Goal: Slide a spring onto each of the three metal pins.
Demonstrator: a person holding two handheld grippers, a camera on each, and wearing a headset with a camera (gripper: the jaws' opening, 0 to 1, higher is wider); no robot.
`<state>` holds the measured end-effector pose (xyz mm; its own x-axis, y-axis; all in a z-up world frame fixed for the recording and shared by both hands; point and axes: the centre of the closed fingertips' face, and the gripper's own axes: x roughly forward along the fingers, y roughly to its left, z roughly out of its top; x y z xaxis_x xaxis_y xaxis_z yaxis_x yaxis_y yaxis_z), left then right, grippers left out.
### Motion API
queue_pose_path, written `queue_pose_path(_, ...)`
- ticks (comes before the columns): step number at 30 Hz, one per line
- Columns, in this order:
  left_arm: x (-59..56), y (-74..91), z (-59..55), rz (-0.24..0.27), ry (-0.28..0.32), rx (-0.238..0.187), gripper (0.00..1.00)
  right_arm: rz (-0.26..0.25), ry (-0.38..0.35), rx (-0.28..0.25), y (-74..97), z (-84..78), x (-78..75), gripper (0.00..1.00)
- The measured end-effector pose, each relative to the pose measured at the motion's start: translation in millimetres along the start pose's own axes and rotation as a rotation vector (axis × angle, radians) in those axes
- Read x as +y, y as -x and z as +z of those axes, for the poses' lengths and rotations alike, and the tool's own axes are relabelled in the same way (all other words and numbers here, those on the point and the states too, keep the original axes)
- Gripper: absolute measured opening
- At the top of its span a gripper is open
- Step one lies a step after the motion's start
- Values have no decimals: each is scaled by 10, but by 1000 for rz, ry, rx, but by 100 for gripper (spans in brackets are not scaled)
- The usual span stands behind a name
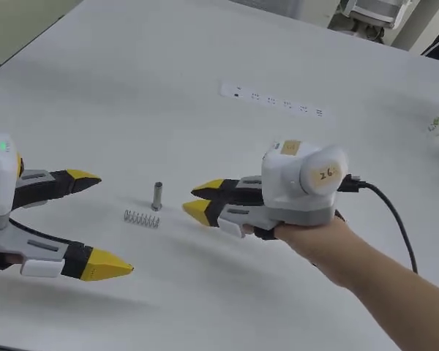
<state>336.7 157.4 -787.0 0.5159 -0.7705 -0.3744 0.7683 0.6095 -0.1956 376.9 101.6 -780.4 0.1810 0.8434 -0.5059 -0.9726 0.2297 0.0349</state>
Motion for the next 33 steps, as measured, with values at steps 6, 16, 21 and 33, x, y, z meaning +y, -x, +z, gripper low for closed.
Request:
queue_pose_path(6,-6,4,-22,-1,4,3,94,33,32,26,-129,20,87,12)
queue_pose_path(16,22,26,-32,7,10,1,94,96,104,73,-381,87,249,12)
queue_pose_path(21,30,40,-55,8,14,1,94,107,136,98,-486,60,280,11)
queue_pose_path(33,59,76,-78,17,20,3,94,89,179,180,-661,-174,232,10)
